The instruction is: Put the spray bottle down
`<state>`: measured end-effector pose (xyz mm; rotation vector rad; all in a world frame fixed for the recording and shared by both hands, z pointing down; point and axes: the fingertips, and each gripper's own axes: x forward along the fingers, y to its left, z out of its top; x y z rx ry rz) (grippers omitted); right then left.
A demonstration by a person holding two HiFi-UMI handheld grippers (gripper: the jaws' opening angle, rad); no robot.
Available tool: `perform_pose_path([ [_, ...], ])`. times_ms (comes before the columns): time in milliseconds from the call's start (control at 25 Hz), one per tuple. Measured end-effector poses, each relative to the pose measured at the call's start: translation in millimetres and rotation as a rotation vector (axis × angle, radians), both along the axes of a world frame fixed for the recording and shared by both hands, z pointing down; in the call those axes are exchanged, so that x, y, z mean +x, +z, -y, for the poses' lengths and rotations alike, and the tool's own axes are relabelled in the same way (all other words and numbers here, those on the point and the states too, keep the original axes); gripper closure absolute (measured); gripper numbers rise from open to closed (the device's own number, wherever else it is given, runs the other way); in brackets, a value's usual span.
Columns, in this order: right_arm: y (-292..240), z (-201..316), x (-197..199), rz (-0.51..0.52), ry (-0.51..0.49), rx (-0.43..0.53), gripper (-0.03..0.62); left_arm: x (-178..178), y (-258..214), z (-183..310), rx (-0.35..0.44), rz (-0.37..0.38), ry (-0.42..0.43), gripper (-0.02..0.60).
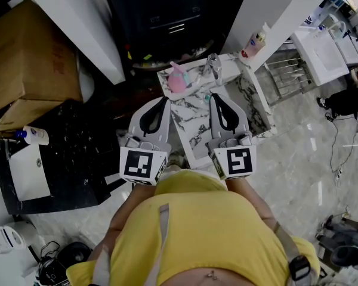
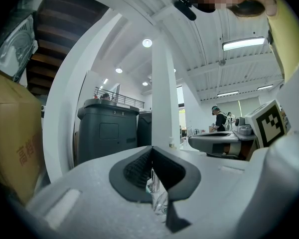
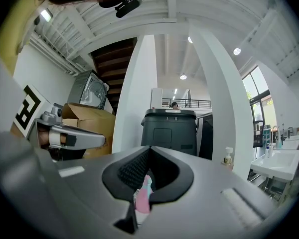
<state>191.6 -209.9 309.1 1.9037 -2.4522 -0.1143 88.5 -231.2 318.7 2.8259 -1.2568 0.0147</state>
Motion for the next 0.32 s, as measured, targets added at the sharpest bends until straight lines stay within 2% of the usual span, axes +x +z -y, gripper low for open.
perform_pose_path([
  [320, 3.5, 3.4, -1.3, -0.001, -0.01, -0.008, 0.594, 1.9, 2.6, 2.0, -0.004, 0.0, 0.006, 0.58],
])
